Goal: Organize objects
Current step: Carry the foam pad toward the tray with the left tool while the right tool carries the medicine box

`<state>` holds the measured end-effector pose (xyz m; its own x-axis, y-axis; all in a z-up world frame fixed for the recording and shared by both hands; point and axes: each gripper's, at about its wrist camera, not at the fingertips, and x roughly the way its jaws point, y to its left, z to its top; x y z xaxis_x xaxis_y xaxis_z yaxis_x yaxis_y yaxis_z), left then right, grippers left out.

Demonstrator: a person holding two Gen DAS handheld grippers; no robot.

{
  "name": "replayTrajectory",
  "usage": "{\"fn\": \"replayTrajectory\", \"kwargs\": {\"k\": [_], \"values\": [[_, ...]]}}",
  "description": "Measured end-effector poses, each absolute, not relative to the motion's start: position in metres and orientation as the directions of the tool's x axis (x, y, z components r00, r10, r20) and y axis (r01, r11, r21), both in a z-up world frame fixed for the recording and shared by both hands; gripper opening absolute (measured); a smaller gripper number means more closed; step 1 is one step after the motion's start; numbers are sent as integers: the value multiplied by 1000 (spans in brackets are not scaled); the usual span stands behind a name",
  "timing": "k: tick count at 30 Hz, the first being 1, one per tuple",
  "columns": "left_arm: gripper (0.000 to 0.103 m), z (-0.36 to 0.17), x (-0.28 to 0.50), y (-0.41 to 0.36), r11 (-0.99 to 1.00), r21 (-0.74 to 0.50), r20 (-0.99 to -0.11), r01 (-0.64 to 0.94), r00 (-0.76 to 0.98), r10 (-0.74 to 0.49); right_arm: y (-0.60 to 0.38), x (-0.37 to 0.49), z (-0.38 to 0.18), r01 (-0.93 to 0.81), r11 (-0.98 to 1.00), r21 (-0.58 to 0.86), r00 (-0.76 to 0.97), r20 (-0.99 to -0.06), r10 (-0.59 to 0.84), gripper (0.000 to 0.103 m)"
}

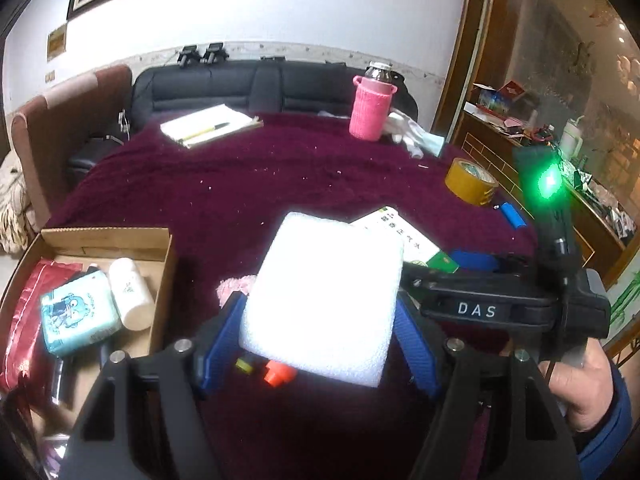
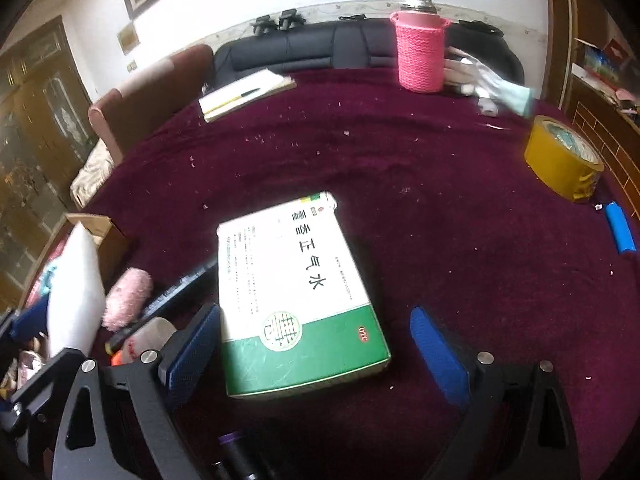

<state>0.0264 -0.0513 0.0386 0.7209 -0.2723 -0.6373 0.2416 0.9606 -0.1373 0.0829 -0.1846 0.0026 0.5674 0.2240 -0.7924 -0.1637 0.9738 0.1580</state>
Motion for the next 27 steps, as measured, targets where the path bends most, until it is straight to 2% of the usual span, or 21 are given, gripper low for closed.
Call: {"fn": "replayTrajectory", "kwargs": {"k": [4, 7, 8, 13, 16, 23, 27], "values": [[72, 32, 28, -54, 963, -108, -617, 249, 743, -261, -180, 85, -1, -165, 975, 147, 555, -804, 216, 97], [72, 31, 28, -53, 961, -113, -601, 254, 752, -270, -176, 85, -1, -169, 978, 121, 555, -809, 196, 82], [72, 31, 29, -52, 961, -112, -593, 253, 759, -269, -174, 83, -1, -173, 979, 107, 558, -809, 187, 81], [72, 27, 32, -48, 955, -137, -597, 264, 747, -293, -180, 76, 4, -169, 973, 156, 558, -799, 225, 80], [72, 25, 34, -46, 954, -139, -604, 265, 741, -294, -186, 69, 18, -156, 974, 166, 610, -759, 227, 79], [72, 32, 27, -43, 971, -82, -549, 225, 803, -232, -193, 64, 26, -151, 963, 224, 631, -728, 268, 79], [72, 33, 26, -46, 972, -66, -545, 226, 808, -225, -191, 64, 27, -151, 963, 223, 632, -727, 268, 78]]}}
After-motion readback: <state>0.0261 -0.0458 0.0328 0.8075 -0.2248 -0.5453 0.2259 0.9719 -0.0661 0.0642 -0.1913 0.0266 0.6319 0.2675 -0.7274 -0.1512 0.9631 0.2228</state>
